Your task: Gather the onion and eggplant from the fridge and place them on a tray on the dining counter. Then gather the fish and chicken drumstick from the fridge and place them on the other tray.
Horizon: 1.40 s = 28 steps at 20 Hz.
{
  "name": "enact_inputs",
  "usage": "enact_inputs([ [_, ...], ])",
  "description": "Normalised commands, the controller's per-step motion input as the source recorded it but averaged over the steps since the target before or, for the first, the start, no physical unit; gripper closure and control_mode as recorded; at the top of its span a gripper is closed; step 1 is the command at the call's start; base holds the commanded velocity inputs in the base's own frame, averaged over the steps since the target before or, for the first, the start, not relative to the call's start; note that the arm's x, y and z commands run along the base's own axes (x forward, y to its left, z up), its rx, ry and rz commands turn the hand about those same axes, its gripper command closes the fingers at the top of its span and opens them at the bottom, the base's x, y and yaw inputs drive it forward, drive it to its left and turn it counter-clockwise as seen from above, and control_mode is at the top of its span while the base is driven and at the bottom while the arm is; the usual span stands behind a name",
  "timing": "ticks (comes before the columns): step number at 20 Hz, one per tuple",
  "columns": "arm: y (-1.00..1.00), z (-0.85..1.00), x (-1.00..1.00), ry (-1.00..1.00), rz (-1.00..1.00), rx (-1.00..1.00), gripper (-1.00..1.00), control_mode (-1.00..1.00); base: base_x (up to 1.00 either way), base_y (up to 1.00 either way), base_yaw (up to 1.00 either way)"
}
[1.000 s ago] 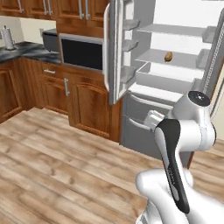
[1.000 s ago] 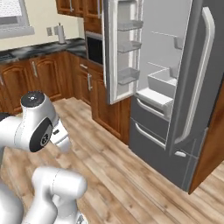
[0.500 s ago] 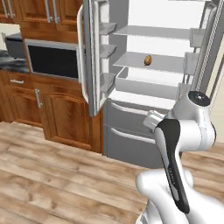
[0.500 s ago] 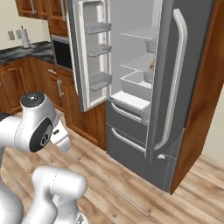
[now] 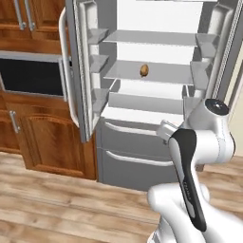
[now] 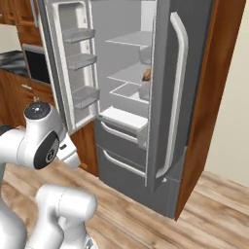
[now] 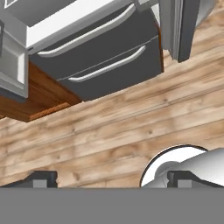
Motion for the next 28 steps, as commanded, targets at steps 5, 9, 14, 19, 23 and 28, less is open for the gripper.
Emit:
enact_inputs([
  [5, 0.0, 0.0, 0.0, 0.0, 0.0, 0.0, -1.0, 1.0, 0.55, 0.37, -0.23],
  [9, 0.0, 0.0, 0.0, 0.0, 0.0, 0.0, -1.0, 1.0, 0.49, 0.29, -0.24],
  [14, 0.0, 0.0, 0.0, 0.0, 0.0, 0.0, -1.0, 1.0, 0.55, 0.33, -0.24],
  [19, 0.0, 0.0, 0.0, 0.0, 0.0, 0.0, -1.0, 1.0, 0.53, 0.31, -0.23],
  [23, 0.0, 0.0, 0.0, 0.0, 0.0, 0.0, -1.0, 1.0, 0.37, 0.03, -0.25],
  [28, 0.0, 0.0, 0.0, 0.0, 0.0, 0.0, -1.0, 1.0, 0.42, 0.0, -0.24],
])
